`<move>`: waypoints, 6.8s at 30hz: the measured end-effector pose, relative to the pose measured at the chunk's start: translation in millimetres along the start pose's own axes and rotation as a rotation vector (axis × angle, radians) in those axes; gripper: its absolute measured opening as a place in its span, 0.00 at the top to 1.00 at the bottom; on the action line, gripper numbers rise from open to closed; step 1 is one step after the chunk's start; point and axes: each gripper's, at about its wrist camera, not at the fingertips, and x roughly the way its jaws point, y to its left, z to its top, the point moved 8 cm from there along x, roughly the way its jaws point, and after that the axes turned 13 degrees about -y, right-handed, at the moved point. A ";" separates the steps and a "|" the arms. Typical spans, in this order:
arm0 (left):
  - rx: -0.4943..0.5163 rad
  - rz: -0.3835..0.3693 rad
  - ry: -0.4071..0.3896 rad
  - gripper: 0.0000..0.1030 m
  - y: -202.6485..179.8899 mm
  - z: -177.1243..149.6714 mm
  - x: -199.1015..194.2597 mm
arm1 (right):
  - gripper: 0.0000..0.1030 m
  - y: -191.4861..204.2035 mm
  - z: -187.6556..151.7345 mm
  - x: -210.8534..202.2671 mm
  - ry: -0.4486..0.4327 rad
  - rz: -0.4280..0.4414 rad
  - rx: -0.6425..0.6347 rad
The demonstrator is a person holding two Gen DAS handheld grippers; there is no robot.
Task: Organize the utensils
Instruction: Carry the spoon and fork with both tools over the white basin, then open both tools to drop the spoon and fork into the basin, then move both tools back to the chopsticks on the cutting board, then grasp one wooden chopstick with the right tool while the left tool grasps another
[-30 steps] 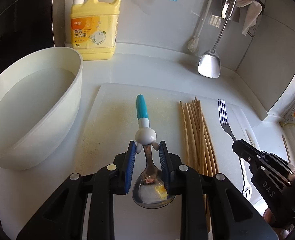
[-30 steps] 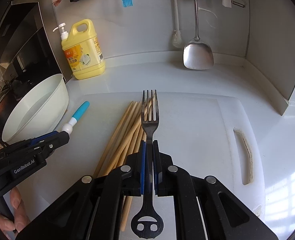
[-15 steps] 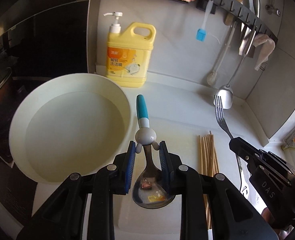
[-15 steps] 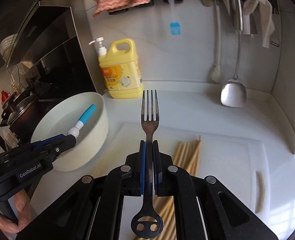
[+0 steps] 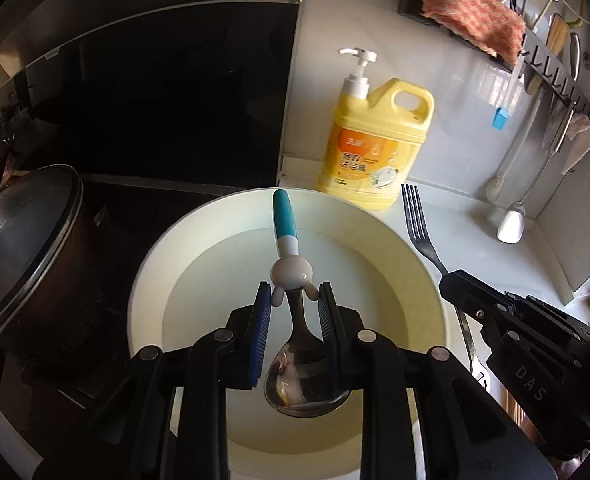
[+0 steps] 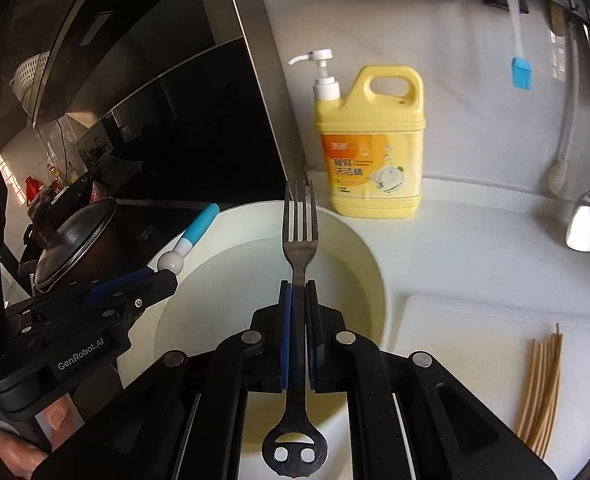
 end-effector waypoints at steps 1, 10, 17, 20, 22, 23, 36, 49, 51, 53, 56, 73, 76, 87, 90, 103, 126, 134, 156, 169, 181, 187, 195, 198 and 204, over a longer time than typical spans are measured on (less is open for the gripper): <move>-0.001 -0.001 0.004 0.77 7.7 0.9 4.7 | 0.94 5.4 -0.7 8.8 0.011 0.002 0.000; -0.008 -0.025 0.083 0.77 38.6 -10.2 50.3 | 0.94 24.7 -24.0 63.4 0.122 -0.017 0.019; -0.010 -0.048 0.137 0.76 41.1 -26.5 71.8 | 0.93 16.1 -44.8 80.4 0.215 -0.051 0.044; 0.002 -0.048 0.159 0.76 39.9 -30.8 77.1 | 0.93 13.3 -50.1 84.0 0.243 -0.063 0.051; 0.014 -0.038 0.182 0.76 39.4 -35.7 80.9 | 0.93 12.1 -52.5 86.1 0.259 -0.066 0.057; 0.012 -0.038 0.195 0.76 39.6 -38.1 83.6 | 0.93 11.2 -54.0 86.6 0.267 -0.070 0.060; 0.020 0.023 0.257 0.54 45.5 -41.6 83.7 | 0.78 6.0 -65.5 85.6 0.312 -0.089 0.070; 0.059 0.096 0.181 0.20 53.3 -21.0 36.4 | 0.52 -1.1 -42.3 47.4 0.227 -0.085 0.041; 0.053 0.110 0.180 0.16 55.0 -22.8 25.3 | 0.49 -2.2 -40.7 36.7 0.219 -0.076 0.036; 0.045 0.121 0.175 0.15 57.7 -25.2 11.2 | 0.46 -4.1 -39.8 25.4 0.215 -0.069 0.035; 0.036 0.140 0.175 0.12 54.3 -29.7 -5.3 | 0.44 -7.4 -39.4 5.0 0.208 -0.057 0.034; -0.026 0.127 0.160 0.08 -52.1 -64.8 -71.6 | 0.40 -86.6 -72.8 -127.6 0.229 -0.090 0.035; -0.030 0.110 0.153 0.08 -79.1 -74.0 -77.5 | 0.40 -109.1 -83.6 -148.7 0.235 -0.103 0.040; 0.022 0.039 0.183 0.06 -160.3 -105.5 -84.4 | 0.39 -194.3 -107.6 -197.0 0.226 -0.206 0.072; 0.045 0.017 0.187 0.06 -175.0 -106.0 -78.3 | 0.39 -207.8 -113.6 -199.2 0.227 -0.238 0.098; 0.146 -0.110 0.182 0.06 -217.2 -119.8 -13.3 | 0.39 -237.2 -131.1 -175.4 0.168 -0.417 0.180; 0.127 -0.086 0.099 0.06 -236.8 -147.0 28.3 | 0.39 -263.6 -141.3 -134.0 0.089 -0.395 0.156; 0.133 -0.085 0.098 0.06 -240.0 -147.3 31.5 | 0.39 -260.9 -143.9 -127.3 0.094 -0.396 0.121; 0.139 -0.091 0.101 0.06 -244.9 -146.4 45.1 | 0.39 -270.7 -143.6 -125.0 0.122 -0.433 0.039; 0.185 -0.107 0.116 0.06 -259.0 -153.7 56.2 | 0.39 -299.4 -141.8 -135.7 0.097 -0.487 0.053; 0.228 -0.107 0.084 0.23 -266.7 -157.6 57.8 | 0.47 -297.7 -139.2 -130.8 0.086 -0.443 0.036; 0.230 -0.118 0.062 0.49 -269.4 -155.7 56.7 | 0.53 -291.8 -135.0 -120.7 0.079 -0.419 0.001; 0.233 -0.142 0.066 0.91 -276.4 -157.6 52.5 | 0.94 -273.4 -132.9 -112.3 0.081 -0.386 -0.078; 0.224 -0.144 0.072 0.93 -274.6 -158.9 49.9 | 0.94 -274.5 -133.5 -115.6 0.072 -0.378 -0.059; 0.193 -0.161 0.106 0.93 -271.3 -162.6 44.6 | 0.94 -277.4 -134.9 -123.1 0.069 -0.365 -0.004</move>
